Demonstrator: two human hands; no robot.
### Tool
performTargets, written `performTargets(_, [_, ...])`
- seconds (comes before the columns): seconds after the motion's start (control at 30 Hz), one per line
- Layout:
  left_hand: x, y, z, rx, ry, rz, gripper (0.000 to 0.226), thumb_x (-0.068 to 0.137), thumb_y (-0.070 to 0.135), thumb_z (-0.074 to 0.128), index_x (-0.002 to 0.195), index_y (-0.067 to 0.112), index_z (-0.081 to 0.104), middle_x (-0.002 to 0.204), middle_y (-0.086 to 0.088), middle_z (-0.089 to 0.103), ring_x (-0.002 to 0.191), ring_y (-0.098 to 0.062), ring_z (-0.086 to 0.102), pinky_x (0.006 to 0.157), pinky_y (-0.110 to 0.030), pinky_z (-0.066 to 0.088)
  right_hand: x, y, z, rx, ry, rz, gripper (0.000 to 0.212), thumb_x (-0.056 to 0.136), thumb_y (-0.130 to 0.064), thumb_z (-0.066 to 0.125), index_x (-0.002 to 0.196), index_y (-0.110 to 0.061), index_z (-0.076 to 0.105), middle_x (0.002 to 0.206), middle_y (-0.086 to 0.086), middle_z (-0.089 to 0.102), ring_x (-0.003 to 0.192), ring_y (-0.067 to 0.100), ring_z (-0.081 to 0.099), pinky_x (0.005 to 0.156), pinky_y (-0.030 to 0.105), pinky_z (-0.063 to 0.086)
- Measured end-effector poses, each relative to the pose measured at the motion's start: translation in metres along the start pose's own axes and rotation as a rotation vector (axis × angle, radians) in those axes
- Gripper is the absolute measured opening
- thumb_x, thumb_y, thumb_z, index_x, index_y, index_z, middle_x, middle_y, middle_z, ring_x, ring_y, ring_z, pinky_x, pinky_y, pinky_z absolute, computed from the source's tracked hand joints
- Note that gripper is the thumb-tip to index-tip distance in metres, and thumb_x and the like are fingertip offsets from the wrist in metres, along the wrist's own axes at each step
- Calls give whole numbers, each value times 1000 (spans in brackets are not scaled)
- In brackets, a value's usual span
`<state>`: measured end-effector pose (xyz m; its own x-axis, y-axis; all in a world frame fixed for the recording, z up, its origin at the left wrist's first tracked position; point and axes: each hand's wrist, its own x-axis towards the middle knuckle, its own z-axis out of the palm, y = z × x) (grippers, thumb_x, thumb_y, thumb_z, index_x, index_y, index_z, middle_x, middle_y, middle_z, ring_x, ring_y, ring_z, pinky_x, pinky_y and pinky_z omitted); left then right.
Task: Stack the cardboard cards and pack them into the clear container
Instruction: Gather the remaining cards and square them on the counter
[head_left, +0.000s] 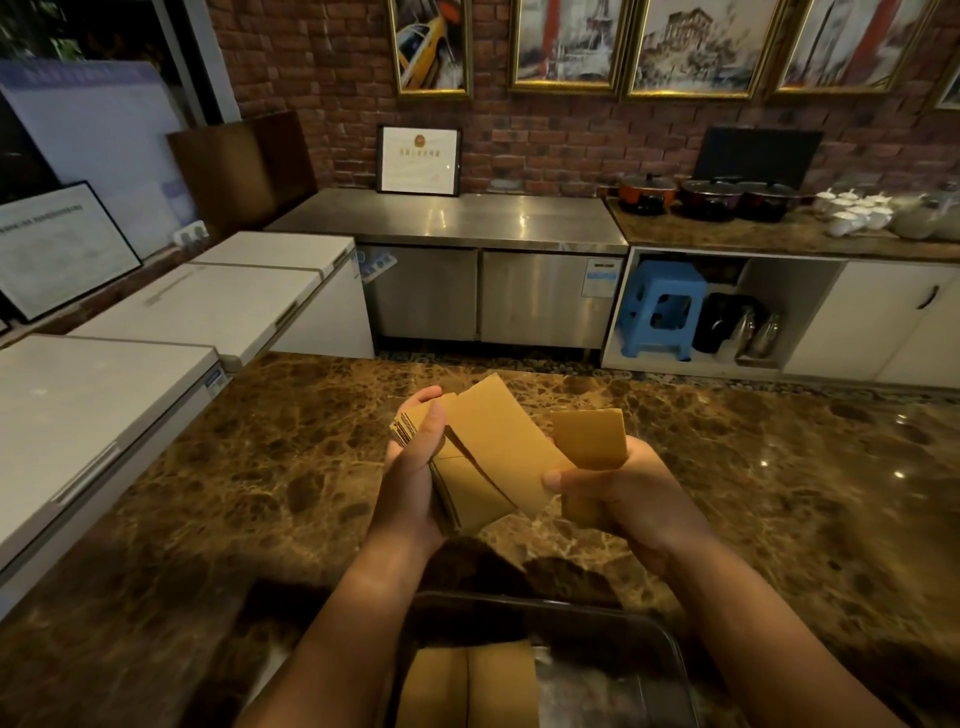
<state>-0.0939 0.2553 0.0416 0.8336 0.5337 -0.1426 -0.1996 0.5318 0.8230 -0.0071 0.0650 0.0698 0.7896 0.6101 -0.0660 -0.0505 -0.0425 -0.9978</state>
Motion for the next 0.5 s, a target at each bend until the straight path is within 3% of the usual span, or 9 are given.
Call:
performTargets(0.17, [3, 1, -3, 9, -34, -72, 48, 69, 58, 78, 114, 43, 69, 114, -12, 73, 98, -35, 72, 74, -55, 59, 1, 3, -8, -44, -62, 69, 34, 61, -29, 86, 92, -38, 77, 93, -2, 78, 89, 26, 74, 76, 45, 61])
performTargets(0.23, [2, 7, -4, 23, -123, -168, 48, 73, 61, 75, 115, 38, 70, 105, -11, 77, 87, -32, 75, 71, -52, 60, 2, -6, -17, -87, -190, 115, 33, 60, -32, 88, 90, -41, 76, 95, -3, 78, 87, 21, 75, 72, 39, 62])
performTargets(0.33, [0, 12, -6, 245, -281, -282, 52, 72, 60, 74, 115, 32, 74, 115, -17, 72, 94, -34, 70, 79, -47, 59, 12, -28, -25, -258, -310, 173, 43, 61, -35, 89, 101, -34, 74, 101, 1, 78, 92, 22, 75, 74, 39, 62])
performTargets(0.43, [-6, 6, -1, 252, -367, -425, 41, 68, 43, 80, 103, 21, 82, 96, -15, 76, 76, -27, 73, 64, -38, 61, 26, -50, -12, -503, -289, 112, 36, 64, -35, 87, 97, -29, 74, 95, -3, 77, 90, 20, 73, 76, 40, 60])
performTargets(0.5, [-8, 2, 4, 179, -404, -466, 28, 72, 34, 76, 92, 16, 84, 82, -12, 77, 68, -25, 73, 58, -36, 60, 35, -60, -1, -578, -219, 72, 26, 69, -32, 88, 88, -29, 71, 80, -14, 75, 77, 6, 71, 67, 28, 51])
